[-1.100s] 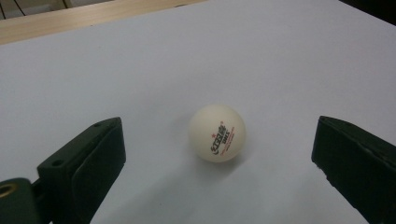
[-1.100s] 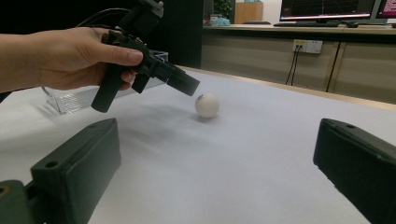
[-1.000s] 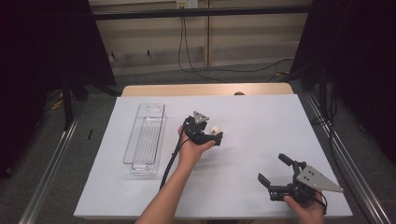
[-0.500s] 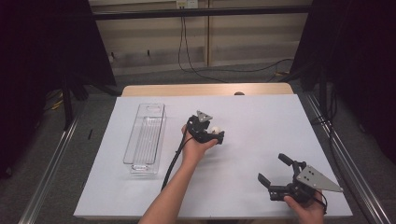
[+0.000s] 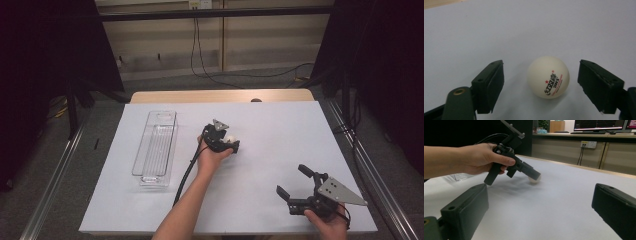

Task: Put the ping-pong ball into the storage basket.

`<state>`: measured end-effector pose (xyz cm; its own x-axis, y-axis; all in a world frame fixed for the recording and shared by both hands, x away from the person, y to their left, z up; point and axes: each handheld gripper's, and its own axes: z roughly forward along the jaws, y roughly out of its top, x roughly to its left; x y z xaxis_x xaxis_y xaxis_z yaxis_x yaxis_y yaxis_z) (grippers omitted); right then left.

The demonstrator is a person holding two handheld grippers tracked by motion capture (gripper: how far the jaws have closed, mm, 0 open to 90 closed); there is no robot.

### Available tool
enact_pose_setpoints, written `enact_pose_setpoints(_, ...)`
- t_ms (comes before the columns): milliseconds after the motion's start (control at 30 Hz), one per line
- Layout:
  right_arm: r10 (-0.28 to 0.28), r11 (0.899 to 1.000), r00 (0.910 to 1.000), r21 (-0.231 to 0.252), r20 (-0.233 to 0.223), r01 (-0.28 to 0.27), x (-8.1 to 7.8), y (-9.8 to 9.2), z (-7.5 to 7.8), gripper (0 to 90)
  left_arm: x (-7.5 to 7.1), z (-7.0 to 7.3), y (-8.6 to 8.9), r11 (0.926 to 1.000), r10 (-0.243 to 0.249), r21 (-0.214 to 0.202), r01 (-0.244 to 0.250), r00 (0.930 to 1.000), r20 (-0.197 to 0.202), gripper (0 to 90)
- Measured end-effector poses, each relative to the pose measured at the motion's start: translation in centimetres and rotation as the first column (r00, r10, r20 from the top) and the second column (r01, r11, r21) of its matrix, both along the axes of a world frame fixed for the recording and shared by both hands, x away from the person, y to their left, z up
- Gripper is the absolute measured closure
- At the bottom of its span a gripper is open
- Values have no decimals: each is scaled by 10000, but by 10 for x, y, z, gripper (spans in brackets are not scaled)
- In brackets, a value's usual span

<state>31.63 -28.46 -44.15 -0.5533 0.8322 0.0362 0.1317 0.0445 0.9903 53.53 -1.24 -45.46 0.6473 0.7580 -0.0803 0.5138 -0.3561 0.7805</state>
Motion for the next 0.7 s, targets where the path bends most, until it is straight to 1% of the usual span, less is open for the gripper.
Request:
enact_pose_setpoints(33, -4, 10000, 10000, 7, 0, 4, 0, 0, 0, 5, 0, -1, -1, 9998, 71, -210, -72, 10000, -4, 232)
enact_pose_setpoints(100, 11, 10000, 10000, 13, -18, -11, 0, 0, 0, 5, 1, -1, 0, 9999, -2, 118, 4, 9999, -130, 246)
enact_pose_setpoints(133, -3, 10000, 10000, 49, -45, 4, 0, 0, 0, 5, 2, -2, 0, 9999, -100, -41, 99, 9998, -146, 250)
enact_pose_setpoints(167, 2, 10000, 10000, 44, -44, -2, 0, 0, 0, 5, 2, -2, -1, 10000, 25, -66, -26, 9999, -163, 255)
enact_pose_setpoints(200, -3, 10000, 10000, 25, -38, 3, 0, 0, 0, 5, 2, -3, -1, 9999, -82, -150, 80, 9999, -151, 262)
enact_pose_setpoints(233, -7, 10000, 10000, 29, -42, 7, 0, 0, 0, 5, 2, -3, -1, 9998, -187, 18, 187, 9997, -153, 277)
enact_pose_setpoints(267, -21, 10000, 10000, 41, -44, 21, 0, 0, 0, 6, 2, -4, -2, 9999, -115, -6, 115, 9998, -162, 289)
enact_pose_setpoints(300, -51, 9999, 10000, 90, -48, 52, 0, 0, 0, 6, 2, -4, -2, 9998, -201, 69, 202, 9997, -148, 294)
enact_pose_setpoints(333, -32, 10000, 10000, 56, -49, 32, 0, 0, 0, 6, 2, -5, -3, 9998, -186, -43, 186, 9997, -185, 305)
enact_pose_setpoints(367, -13, 10000, 10000, 38, -42, 13, 0, 0, 0, 6, 2, -5, -4, 9999, -129, 64, 130, 9997, -188, 317)
enact_pose_setpoints(400, -1, 10000, 10000, 23, -46, 1, 0, -1, 0, 6, 2, -5, -3, 9996, -236, 180, 240, 9995, -210, 335)
enact_pose_setpoints(467, 13, 10000, 10000, 63, -18, -13, 0, -1, 0, 5, 2, -7, -5, 9999, -109, -117, 105, 9995, -287, 359)
enact_pose_setpoints(500, -29, 9999, 10000, 101, -30, 30, 0, 0, 0, 6, 4, -6, -2, 9989, -427, 165, 432, 9985, -332, 374)
enact_pose_setpoints(533, -23, 9999, 10000, 117, -39, 24, 0, -1, 0, 5, 3, -6, -3, 9993, -277, 222, 286, 9989, -380, 382)
enact_pose_setpoints(567, -13, 10000, 10000, 77, -26, 13, 0, -1, 0, 5, 3, -7, -4, 9998, -171, 30, 172, 9992, -375, 395)
enact_pose_setpoints(600, -46, 9999, 10000, 118, -37, 46, 0, -1, 0, 6, 3, -7, -4, 9998, -181, 18, 182, 9990, -409, 411)
enact_pose_setpoints(633, -34, 9999, 10000, 117, -41, 34, 0, -1, 0, 6, 4, -7, -3, 9995, -307, -81, 304, 9987, -418, 428)
enact_pose_setpoints(700, -71, 9998, 10000, 158, -46, 72, 0, 0, 0, 6, 3, -6, -4, 9995, -251, -207, 242, 9987, -444, 476)
